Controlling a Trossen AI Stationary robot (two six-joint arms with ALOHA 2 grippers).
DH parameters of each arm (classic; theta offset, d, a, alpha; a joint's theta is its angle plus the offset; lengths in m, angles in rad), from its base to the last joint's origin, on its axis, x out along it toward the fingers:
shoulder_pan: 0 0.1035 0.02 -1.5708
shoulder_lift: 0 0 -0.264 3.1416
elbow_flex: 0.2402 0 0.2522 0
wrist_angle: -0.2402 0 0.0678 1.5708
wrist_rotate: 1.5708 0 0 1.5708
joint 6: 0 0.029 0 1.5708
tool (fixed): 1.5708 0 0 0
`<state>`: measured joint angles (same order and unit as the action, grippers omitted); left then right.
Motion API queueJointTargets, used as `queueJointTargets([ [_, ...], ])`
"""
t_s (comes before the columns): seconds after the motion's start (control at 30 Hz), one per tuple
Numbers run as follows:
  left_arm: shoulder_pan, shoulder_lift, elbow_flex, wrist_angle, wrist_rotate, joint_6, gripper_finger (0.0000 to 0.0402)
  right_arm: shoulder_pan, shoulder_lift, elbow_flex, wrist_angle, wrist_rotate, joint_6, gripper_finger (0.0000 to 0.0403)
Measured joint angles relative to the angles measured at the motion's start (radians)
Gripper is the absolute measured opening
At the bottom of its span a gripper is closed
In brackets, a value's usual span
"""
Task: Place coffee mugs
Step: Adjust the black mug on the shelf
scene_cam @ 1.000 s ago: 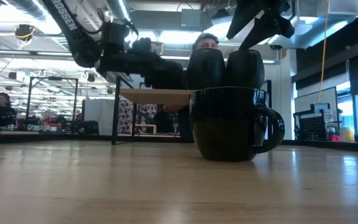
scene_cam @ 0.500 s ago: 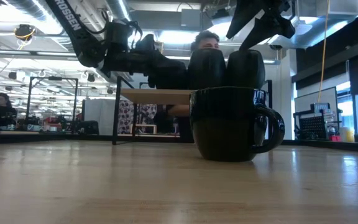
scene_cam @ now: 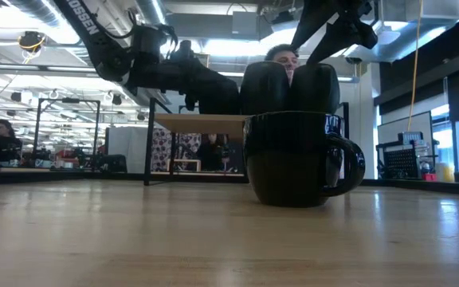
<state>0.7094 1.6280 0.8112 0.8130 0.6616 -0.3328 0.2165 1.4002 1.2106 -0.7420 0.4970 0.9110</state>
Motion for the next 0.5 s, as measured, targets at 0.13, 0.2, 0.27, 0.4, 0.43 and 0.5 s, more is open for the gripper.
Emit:
queueJointTargets([
  [0.13,0.009,-0.046,0.000,-0.102,-0.032,0.058,0.0138,0.000,0.000,0.000,0.000,0.000,-0.003,0.0218],
  [0.2,0.009,-0.068,0.000,-0.170,-0.057,0.102,0.0139,0.000,0.000,0.000,-0.001,0.000,-0.004,0.0218],
  [0.27,0.006,-0.088,0.000,-0.231,-0.081,0.135,0.0139,0.000,0.000,0.000,0.000,0.000,-0.007,0.0218],
  [0.4,-0.004,-0.126,0.000,-0.343,-0.145,0.202,0.0139,0.000,0.000,0.000,0.000,0.000,-0.020,0.0218],
  [0.43,-0.007,-0.136,0.000,-0.368,-0.161,0.217,0.0139,0.000,0.000,0.000,0.000,0.000,-0.021,0.0218],
  [0.5,-0.010,-0.161,0.000,-0.406,-0.196,0.249,0.0139,0.000,0.000,0.000,0.000,0.000,-0.022,0.0218],
])
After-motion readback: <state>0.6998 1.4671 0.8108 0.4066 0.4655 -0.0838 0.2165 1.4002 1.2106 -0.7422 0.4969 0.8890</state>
